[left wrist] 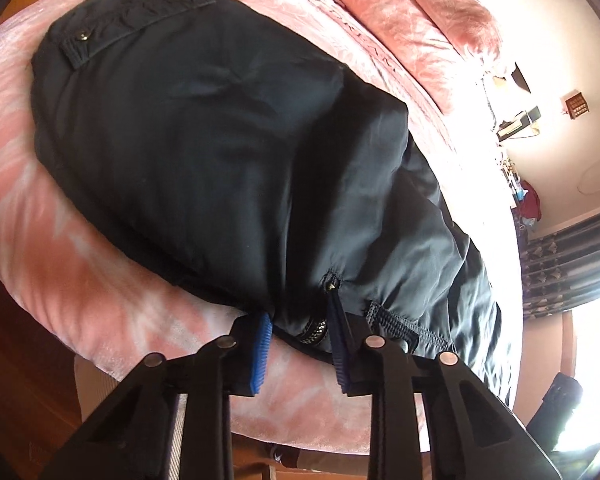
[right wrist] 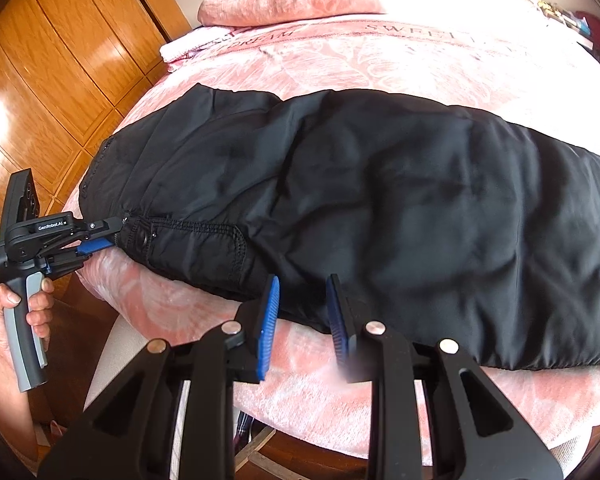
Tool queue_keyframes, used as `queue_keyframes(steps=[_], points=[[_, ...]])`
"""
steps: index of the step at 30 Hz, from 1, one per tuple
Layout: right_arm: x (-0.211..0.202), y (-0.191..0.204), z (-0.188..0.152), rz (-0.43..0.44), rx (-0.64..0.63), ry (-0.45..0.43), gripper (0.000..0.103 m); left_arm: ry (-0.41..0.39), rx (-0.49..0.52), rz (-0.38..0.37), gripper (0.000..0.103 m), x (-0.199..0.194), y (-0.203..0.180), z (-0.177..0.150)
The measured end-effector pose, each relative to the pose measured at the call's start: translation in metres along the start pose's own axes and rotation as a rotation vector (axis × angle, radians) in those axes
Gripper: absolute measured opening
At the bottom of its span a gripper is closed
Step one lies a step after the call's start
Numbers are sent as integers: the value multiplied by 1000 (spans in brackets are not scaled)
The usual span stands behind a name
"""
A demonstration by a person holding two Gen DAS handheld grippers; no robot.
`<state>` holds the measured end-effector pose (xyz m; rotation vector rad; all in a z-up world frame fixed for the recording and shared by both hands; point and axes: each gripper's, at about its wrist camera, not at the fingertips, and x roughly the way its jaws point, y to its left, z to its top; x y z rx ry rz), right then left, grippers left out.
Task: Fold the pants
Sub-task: 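Smooth the folded pants and close the left tool on the fold edge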
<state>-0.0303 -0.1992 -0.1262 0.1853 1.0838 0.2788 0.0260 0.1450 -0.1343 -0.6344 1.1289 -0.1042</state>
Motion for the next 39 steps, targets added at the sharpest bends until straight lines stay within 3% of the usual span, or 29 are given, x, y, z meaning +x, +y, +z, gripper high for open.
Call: queue_keyframes(steps=[2, 8, 13, 14, 16, 21, 23, 26, 29, 30, 32, 35, 39], points=[[2, -1, 0, -7, -4, 5, 26, -32, -1, 17, 12, -5, -2, -4], [12, -9, 1, -14, 24, 32, 24, -26, -4, 23, 12, 7, 7, -7], [8, -9, 2, -19, 17, 21, 24, -29, 48, 43, 28, -17, 7, -1], [7, -10, 1, -20, 17, 19, 25, -36, 50, 62, 39, -23, 11, 1], [7, -9, 1, -19, 23, 15, 26, -58, 45, 116, 51, -32, 20, 7], [0, 7, 2, -29, -22, 4, 26, -26, -12, 126, 50, -33, 42, 27], [0, 19, 5, -48, -44, 17, 26, -2, -10, 132, 50, -25, 44, 34], [1, 34, 13, 13, -38, 14, 26, 10, -3, 141, 50, -18, 46, 40], [11, 55, 21, -16, -74, 26, 26, 17, 2, 147, 49, -13, 47, 44], [15, 62, 24, -36, -89, 30, 26, 12, 2, 152, 47, -13, 47, 44], [25, 72, 28, -44, -104, 48, 26, 2, 12, 176, 28, -13, 47, 45], [38, 80, 30, -27, -106, 75, 26, -24, -32, 140, 9, -18, 55, 47], [53, 89, 29, -44, -121, 107, 31, -123, -16, 122, 4, -39, 45, 33]])
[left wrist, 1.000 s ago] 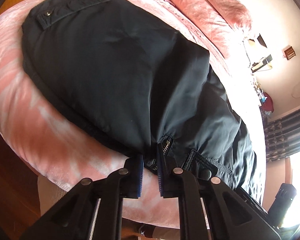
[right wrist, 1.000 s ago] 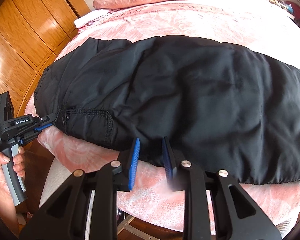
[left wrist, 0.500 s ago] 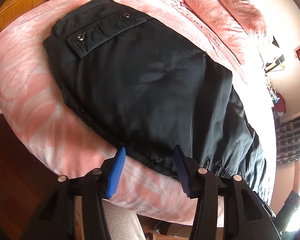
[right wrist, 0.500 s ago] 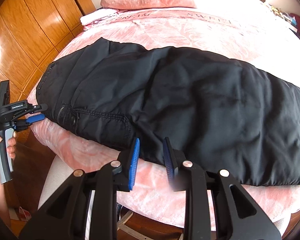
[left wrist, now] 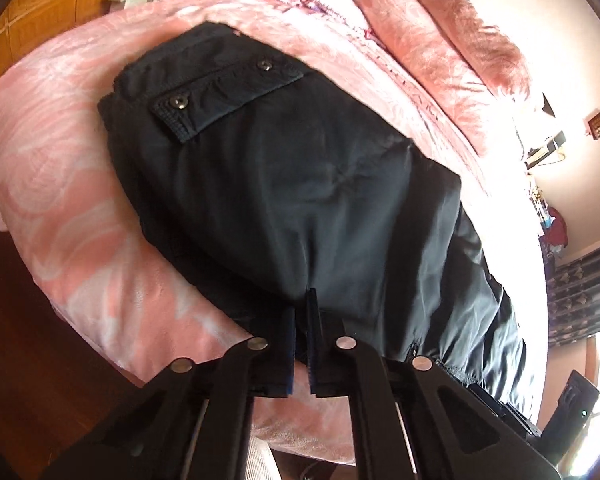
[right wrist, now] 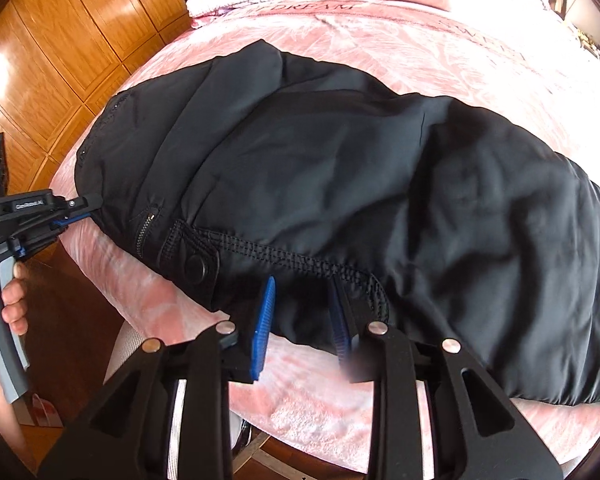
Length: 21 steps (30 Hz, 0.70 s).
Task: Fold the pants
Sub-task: 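Smooth the folded pants and close the left tool on the fold edge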
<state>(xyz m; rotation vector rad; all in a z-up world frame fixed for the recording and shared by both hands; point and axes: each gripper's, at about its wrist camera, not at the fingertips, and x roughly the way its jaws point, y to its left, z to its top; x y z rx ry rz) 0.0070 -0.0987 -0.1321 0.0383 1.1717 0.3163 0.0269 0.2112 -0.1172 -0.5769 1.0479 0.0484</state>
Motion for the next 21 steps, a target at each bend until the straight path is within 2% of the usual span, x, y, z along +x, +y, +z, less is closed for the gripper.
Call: queue_keyframes(steps=[2, 5, 9, 10, 11, 13, 16, 19, 21], points=[[5, 0, 0, -7, 4, 9, 32, -12, -19, 10, 4, -1, 3, -7], [11, -1, 2, -9, 8, 16, 31, 20, -44, 19, 4, 20, 18, -13], [9, -2, 3, -18, -2, 12, 31, -22, 17, 2, 9, 8, 12, -11], [9, -2, 4, -15, 2, 11, 32, -13, 8, -8, 17, 4, 15, -8], [8, -3, 3, -11, 6, 10, 32, -4, -4, -23, 30, 2, 19, -5], [6, -2, 3, -8, 7, 3, 32, -12, -14, -9, 42, -3, 27, 2], [3, 1, -2, -4, -4, -3, 32, -5, -43, -11, 42, -4, 38, 16], [5, 6, -3, 0, -15, 1, 33, 42, -92, 9, 42, 8, 49, 29], [6, 10, -2, 3, -17, 2, 33, 74, -131, -15, 42, 18, 56, 33]])
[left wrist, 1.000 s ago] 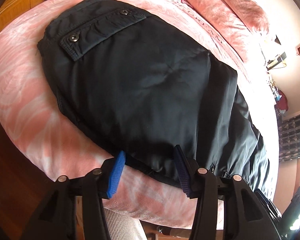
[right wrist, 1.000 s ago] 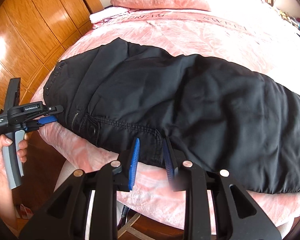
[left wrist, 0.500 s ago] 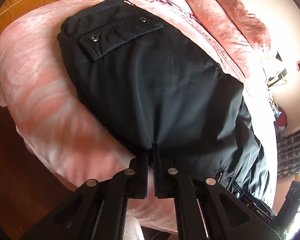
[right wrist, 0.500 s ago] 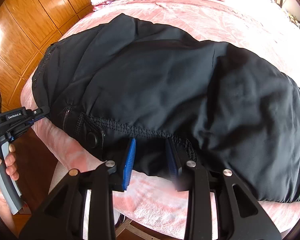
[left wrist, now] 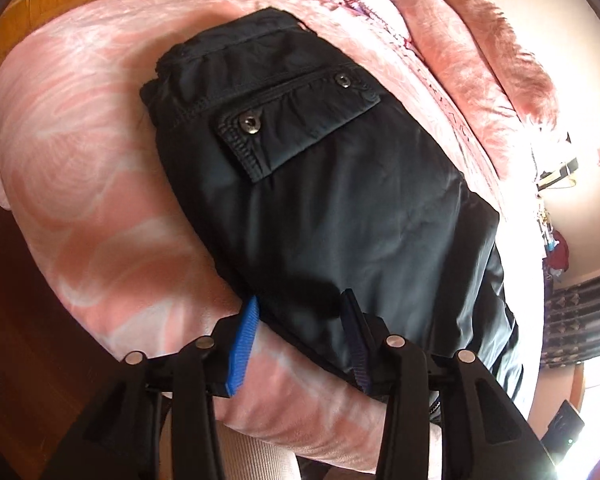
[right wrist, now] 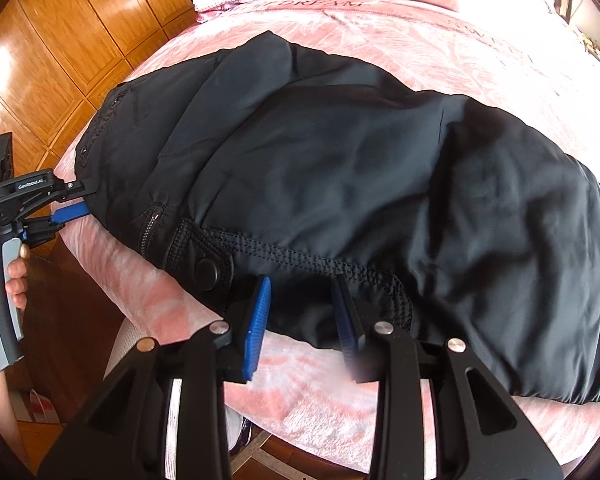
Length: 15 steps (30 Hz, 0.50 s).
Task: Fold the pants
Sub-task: 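Smooth the folded pants and close the left tool on the fold edge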
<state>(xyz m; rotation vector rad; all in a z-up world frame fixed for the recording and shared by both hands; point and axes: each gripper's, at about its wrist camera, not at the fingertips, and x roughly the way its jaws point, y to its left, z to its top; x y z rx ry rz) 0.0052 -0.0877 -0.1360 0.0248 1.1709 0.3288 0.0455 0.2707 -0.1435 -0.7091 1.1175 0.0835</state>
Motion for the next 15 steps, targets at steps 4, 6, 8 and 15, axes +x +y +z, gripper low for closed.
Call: queue_keyframes(steps=[4, 6, 8, 15], points=[[0, 0, 0, -14, -7, -1, 33, -44, -20, 10, 13, -3, 2, -4], [3, 0, 1, -25, -2, -1, 33, -66, -7, 28, 9, -5, 1, -8], [7, -2, 2, -36, 10, 6, 33, -63, 8, 56, 9, 0, 1, -9], [-7, -15, 2, -46, 24, -13, 33, -150, 161, 224, 18, -22, -38, -22]])
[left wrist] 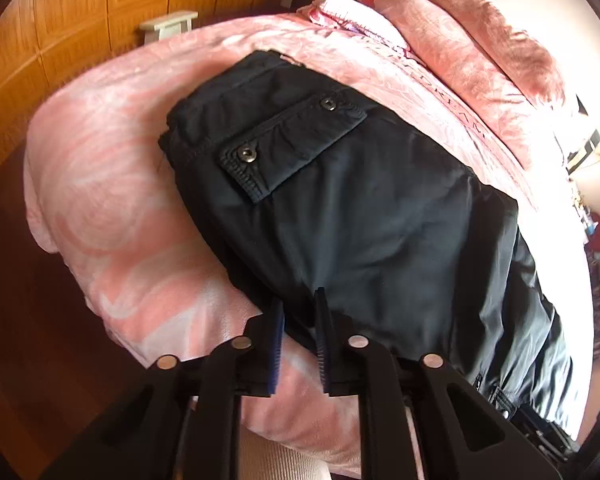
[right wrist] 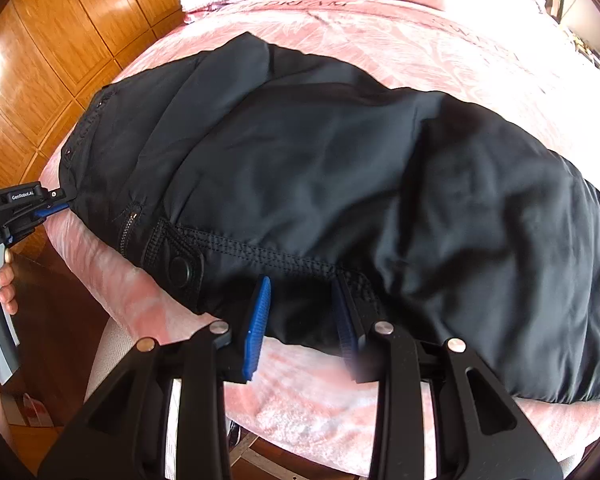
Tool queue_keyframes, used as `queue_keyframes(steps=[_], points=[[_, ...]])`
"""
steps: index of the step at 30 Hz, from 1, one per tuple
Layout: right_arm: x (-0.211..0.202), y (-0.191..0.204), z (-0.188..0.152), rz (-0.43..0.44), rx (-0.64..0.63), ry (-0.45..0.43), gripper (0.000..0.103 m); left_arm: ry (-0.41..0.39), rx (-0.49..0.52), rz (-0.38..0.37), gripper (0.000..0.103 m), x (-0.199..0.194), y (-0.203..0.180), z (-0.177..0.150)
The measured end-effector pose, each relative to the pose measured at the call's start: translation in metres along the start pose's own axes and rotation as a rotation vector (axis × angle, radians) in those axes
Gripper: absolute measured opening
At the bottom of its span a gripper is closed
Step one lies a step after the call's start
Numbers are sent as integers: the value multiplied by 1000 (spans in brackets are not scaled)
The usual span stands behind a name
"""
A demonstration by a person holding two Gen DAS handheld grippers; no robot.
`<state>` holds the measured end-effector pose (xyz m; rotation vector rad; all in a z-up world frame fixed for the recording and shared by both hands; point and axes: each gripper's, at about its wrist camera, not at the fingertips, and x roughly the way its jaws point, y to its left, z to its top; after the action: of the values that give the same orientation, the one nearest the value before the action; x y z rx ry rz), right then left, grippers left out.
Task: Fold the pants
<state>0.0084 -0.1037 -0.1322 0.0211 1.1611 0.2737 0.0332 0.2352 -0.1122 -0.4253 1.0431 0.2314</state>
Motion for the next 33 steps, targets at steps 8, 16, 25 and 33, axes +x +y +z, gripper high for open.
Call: queue_keyframes(steps=[8, 16, 25, 33], points=[[-40, -87, -13, -105, 166, -74, 34, -51, 314, -124, 29, -29, -131, -43], [-60, -166, -43, -169, 334, -83, 34, 88, 500, -242, 29, 8, -225, -90], [-58, -194, -56, -158, 327, -70, 41, 123, 483, -145, 17, 30, -230, -93], [-126, -259, -98, -183, 525, -137, 43, 88, 581, -226, 49, -2, -270, -128]])
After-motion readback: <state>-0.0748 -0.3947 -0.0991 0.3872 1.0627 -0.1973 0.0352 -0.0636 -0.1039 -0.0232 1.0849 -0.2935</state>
